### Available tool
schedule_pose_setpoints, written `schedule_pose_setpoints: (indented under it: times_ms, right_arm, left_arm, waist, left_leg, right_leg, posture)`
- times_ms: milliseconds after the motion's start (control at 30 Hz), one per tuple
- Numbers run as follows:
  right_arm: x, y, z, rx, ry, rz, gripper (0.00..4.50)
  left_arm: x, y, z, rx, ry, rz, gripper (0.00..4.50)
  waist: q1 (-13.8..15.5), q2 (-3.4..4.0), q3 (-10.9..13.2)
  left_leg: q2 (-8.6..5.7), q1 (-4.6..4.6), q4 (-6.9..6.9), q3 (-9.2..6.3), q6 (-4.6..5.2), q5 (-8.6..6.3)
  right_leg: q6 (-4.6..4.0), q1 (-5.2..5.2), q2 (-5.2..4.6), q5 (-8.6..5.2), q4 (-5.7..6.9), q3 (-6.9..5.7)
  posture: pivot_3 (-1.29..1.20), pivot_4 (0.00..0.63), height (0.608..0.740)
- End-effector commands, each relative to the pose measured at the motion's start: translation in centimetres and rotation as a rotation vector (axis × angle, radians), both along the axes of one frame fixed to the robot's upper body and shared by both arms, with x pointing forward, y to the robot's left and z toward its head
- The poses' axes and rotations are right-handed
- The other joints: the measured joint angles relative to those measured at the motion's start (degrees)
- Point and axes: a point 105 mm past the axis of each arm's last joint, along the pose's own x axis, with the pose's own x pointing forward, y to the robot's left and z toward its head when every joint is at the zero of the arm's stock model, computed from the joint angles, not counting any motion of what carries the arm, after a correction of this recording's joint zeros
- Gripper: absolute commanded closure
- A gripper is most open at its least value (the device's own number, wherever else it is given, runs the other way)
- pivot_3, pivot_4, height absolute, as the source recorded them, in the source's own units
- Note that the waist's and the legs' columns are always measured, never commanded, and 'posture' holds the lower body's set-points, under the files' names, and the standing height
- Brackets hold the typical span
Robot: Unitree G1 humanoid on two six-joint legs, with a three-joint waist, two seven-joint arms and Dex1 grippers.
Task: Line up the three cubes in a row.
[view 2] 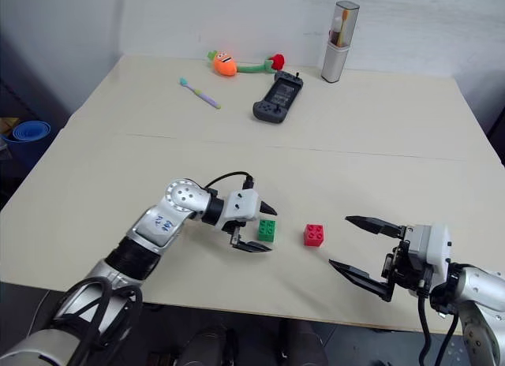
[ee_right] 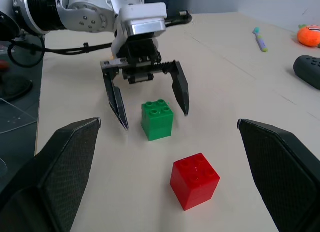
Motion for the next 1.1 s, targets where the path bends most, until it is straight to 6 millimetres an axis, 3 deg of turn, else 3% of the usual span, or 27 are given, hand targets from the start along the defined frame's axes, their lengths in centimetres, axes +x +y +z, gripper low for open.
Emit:
schedule_pose_setpoints:
  times_ms: [33,200,300,367,467,567,733,800,933,1100]
  right_arm:
    - [0.1,0.1,0.4,0.004,-0.025,0.010,0.00]
    - [0.4,0.2,0.3,0.010,-0.023,0.021,0.00]
    - [0.6,0.2,0.4,0.018,-0.034,0.027,0.00]
    - [1.0,0.3,0.5,0.024,-0.046,0.037,0.00]
    - [1.4,0.5,0.6,0.030,-0.065,0.052,0.00]
    - [1.8,1.0,0.7,0.034,-0.090,0.073,0.00]
    - [2.1,1.2,0.9,0.035,-0.121,0.095,0.00]
    - [2.3,1.2,0.8,0.033,-0.121,0.101,0.00]
    - [2.5,1.4,0.8,0.033,-0.124,0.114,0.00]
    - [2.6,1.5,0.6,0.031,-0.108,0.131,0.00]
  left_arm:
    - [-0.3,-0.3,3.5,-0.067,-0.078,-0.033,0.01]
    - [-1.3,0.6,8.5,-0.273,-0.059,-0.052,0.01]
    - [-2.3,4.1,10.2,-0.377,0.000,-0.050,0.01]
    - [-1.7,8.7,9.4,-0.377,-0.024,0.084,0.01]
    - [-1.7,14.1,7.5,-0.337,-0.043,0.257,0.01]
    - [-3.3,19.6,4.5,-0.263,0.003,0.416,0.01]
    - [-5.0,27.5,3.0,-0.306,-0.019,0.793,0.01]
    - [-6.5,30.1,2.0,-0.324,0.003,0.921,0.01]
    - [-9.4,31.5,-0.6,-0.285,0.088,0.985,0.01]
    - [-8.3,29.2,-0.3,-0.337,0.121,0.914,0.01]
  waist:
    - [0.10,0.00,0.00]
    - [0.11,0.00,0.00]
    - [-0.69,0.00,0.00]
    - [-1.52,0.01,0.00]
    - [-2.36,0.03,0.00]
    - [-2.83,0.02,0.01]
    - [-2.35,0.01,0.02]
    - [-2.27,0.01,0.02]
    - [-2.42,0.01,0.02]
    - [-1.75,0.01,0.02]
  left_leg:
    - [0.00,-0.01,0.02,0.00,0.00,0.00]
    - [0.00,-0.06,0.04,-0.03,0.02,-0.01]
    - [0.02,-0.03,0.02,-0.02,-0.02,0.01]
    - [0.04,0.02,0.00,-0.01,-0.09,0.05]
    - [0.06,0.27,-0.12,0.04,-0.19,0.10]
    - [0.08,0.34,-0.17,0.03,-0.19,0.10]
    - [0.07,0.29,-0.20,0.01,-0.11,-0.02]
    - [0.07,0.29,-0.21,-0.01,0.04,-0.15]
    - [0.07,0.29,-0.24,0.00,0.11,-0.30]
    - [0.08,0.31,-0.24,-0.04,0.22,-0.42]
  right_leg:
    - [0.00,0.00,-0.01,0.00,0.00,0.00]
    - [0.00,0.00,-0.01,0.00,-0.02,-0.02]
    - [0.00,-0.01,0.01,0.00,0.01,-0.01]
    - [-0.01,0.00,0.01,-0.01,0.09,0.00]
    - [-0.09,0.02,0.02,-0.06,0.26,0.06]
    - [-0.14,0.04,-0.02,-0.09,0.31,0.06]
    - [-0.17,0.00,-0.18,-0.11,0.27,0.05]
    - [-0.17,0.01,-0.21,-0.11,0.23,0.03]
    - [-0.18,0.01,-0.26,-0.11,0.15,0.03]
    - [-0.21,0.02,-0.28,-0.12,0.17,-0.01]
  posture:
    - [0.00,0.150,0.740]
    - [0.00,0.150,0.740]
    - [0.00,0.150,0.740]
    - [0.00,0.150,0.740]
    - [0.00,0.150,0.740]
    - [0.00,0.150,0.740]
    - [0.00,0.150,0.740]
    - [0.00,0.150,0.740]
    - [0.00,0.150,0.740]
    - [0.00,0.150,0.740]
